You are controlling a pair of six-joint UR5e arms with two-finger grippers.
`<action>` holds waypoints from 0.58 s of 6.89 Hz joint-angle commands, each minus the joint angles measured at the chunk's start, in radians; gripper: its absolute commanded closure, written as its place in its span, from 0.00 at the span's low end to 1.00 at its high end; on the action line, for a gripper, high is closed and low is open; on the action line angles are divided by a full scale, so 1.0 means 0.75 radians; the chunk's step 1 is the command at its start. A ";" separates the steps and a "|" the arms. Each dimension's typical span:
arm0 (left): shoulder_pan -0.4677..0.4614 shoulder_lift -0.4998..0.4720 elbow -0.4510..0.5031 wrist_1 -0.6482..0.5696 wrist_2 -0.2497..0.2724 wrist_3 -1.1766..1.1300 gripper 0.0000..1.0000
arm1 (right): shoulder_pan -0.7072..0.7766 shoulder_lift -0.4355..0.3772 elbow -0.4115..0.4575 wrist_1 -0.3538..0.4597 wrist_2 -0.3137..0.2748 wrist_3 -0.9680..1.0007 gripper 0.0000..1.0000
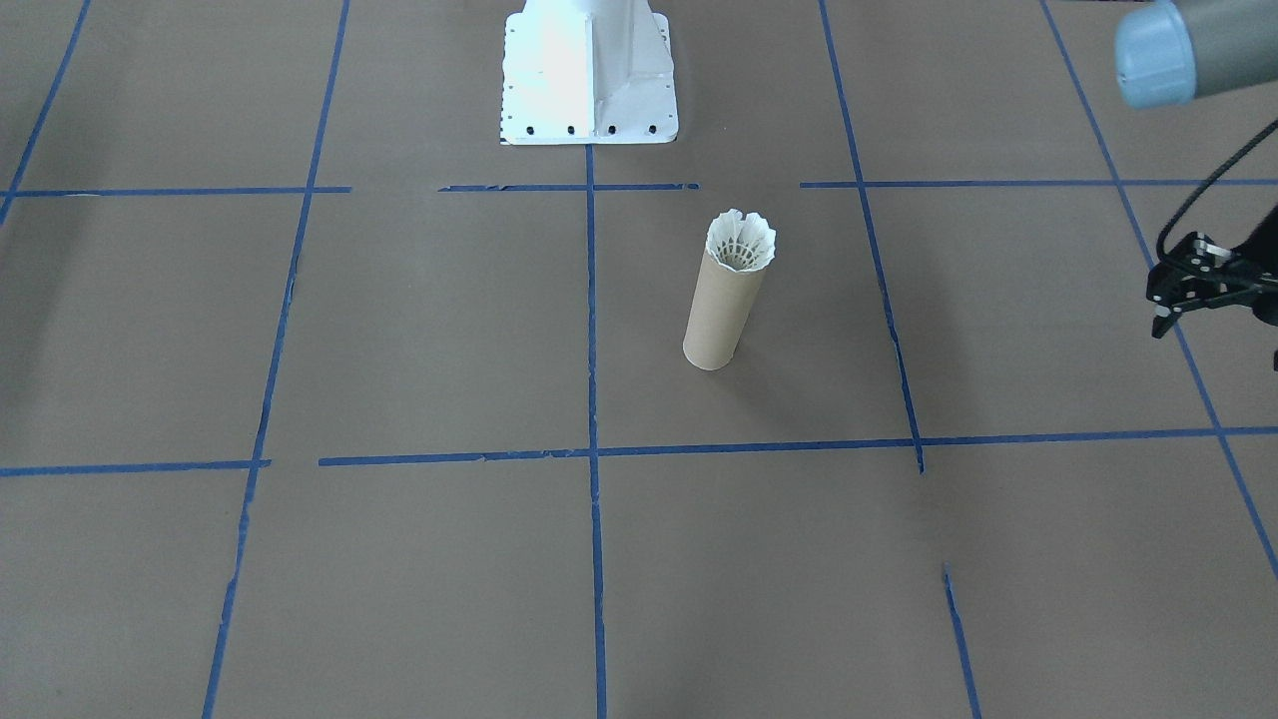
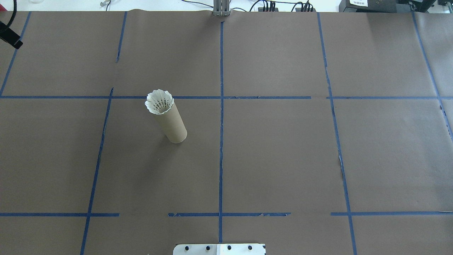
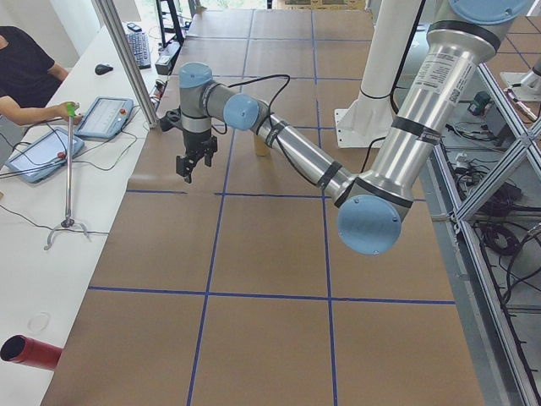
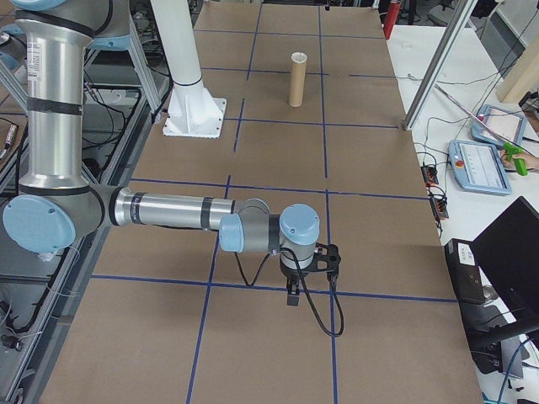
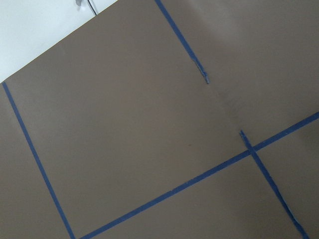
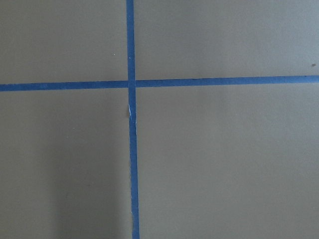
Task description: Collect badminton balls into bucket
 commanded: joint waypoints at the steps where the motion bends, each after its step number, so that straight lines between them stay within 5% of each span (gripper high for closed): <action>1: -0.120 0.143 0.150 -0.234 -0.070 0.024 0.00 | 0.000 0.000 0.000 0.000 0.000 0.000 0.00; 2: -0.171 0.161 0.242 -0.238 -0.113 0.024 0.00 | 0.000 0.000 0.000 0.000 0.000 0.000 0.00; 4: -0.328 0.406 0.265 -0.378 -0.126 0.044 0.00 | 0.000 0.000 0.000 0.000 0.000 0.000 0.00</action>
